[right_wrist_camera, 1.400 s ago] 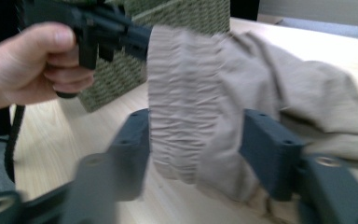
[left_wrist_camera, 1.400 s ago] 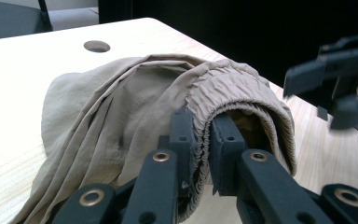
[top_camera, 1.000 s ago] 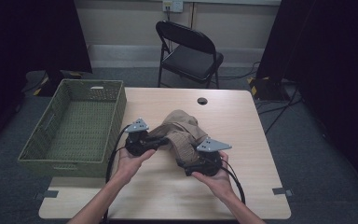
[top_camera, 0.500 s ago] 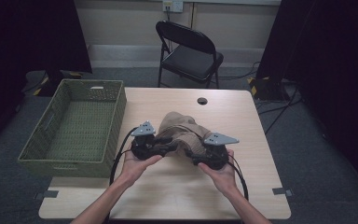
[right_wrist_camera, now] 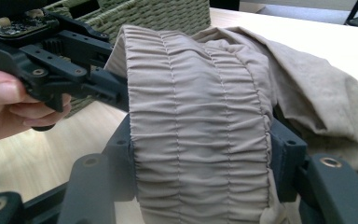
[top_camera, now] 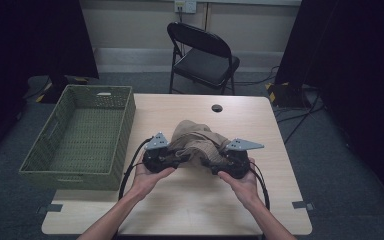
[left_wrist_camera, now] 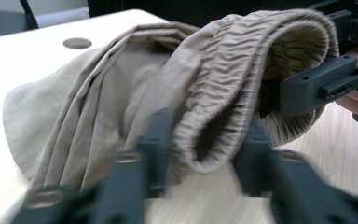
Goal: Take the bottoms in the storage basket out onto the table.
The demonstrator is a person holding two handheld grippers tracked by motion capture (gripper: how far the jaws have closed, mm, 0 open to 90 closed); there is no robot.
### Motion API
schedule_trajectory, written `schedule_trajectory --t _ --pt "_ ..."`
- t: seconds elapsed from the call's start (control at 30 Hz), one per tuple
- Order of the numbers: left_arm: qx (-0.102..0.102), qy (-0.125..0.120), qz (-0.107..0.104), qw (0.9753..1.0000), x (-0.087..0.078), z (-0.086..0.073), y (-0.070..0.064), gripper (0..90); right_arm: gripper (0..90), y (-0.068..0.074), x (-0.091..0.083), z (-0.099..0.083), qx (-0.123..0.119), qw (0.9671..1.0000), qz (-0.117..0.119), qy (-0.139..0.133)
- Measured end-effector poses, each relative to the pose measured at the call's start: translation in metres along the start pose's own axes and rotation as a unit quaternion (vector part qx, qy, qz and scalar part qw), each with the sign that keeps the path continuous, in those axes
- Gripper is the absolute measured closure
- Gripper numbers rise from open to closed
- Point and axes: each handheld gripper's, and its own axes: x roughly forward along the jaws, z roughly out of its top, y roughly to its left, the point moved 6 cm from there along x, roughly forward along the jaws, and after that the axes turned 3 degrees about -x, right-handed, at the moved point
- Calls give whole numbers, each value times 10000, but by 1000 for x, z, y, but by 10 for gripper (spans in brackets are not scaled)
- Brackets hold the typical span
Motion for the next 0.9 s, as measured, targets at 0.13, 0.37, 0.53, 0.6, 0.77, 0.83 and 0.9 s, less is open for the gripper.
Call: schedule_trajectory --t 0.13,0.37,0.53,0.6,0.77,0.83,0.9 --pt "85 -101 -52 9999 -10 11 -3 764 409 -2 -4 4 -2 10000 49 -73" --pt "208 -10 -46 9998 -13 18 -12 788 394 -9 -6 5 -346 9988 -350 -58" --pt "165 -51 68 9998 -14 19 -10 793 394 -22 -13 6 -449 9966 -680 -131" --pt "161 -48 49 9998 -15 19 -8 795 407 -29 -18 7 -408 9955 -828 -202" --pt "203 -61 0 9998 -14 21 -13 796 403 -44 -20 2 -324 9933 -1091 -216" --pt "187 -60 -15 9998 -14 21 -13 796 403 -49 -19 0 -327 9926 -1153 -213" --pt "148 -94 3 9998 -15 22 -12 797 419 -53 -19 -3 -304 9911 -1274 -220"
